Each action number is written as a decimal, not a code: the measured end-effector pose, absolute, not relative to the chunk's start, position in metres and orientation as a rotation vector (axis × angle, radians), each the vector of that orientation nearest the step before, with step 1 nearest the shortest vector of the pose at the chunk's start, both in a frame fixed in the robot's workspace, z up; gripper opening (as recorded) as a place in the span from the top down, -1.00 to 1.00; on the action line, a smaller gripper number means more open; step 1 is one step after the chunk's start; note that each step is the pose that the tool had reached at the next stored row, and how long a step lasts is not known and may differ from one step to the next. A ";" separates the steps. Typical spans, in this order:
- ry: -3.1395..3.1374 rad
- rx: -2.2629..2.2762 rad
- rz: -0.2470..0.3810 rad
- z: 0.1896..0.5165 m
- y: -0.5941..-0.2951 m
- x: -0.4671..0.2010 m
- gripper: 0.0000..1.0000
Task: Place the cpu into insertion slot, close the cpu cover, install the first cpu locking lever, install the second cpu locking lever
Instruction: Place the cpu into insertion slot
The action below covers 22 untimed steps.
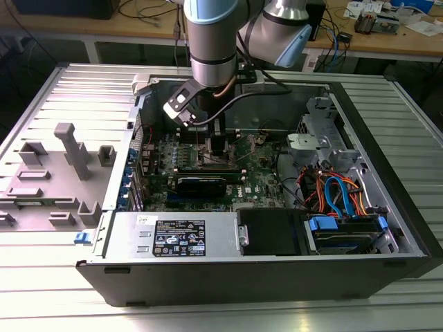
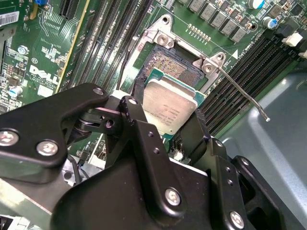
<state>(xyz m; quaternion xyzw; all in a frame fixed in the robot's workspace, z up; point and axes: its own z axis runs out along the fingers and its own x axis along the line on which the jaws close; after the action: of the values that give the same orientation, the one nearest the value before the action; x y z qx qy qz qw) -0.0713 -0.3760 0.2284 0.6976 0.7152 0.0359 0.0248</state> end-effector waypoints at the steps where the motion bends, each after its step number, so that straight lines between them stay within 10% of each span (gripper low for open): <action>1: 2.212 2.158 0.111 0.228 -0.376 -0.072 -0.09; 22: 2.210 2.155 0.106 0.217 -0.371 -0.072 -0.09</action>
<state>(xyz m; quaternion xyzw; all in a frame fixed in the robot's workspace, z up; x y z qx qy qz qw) -0.0721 -0.3710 0.2168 0.6976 0.7152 0.0342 0.0264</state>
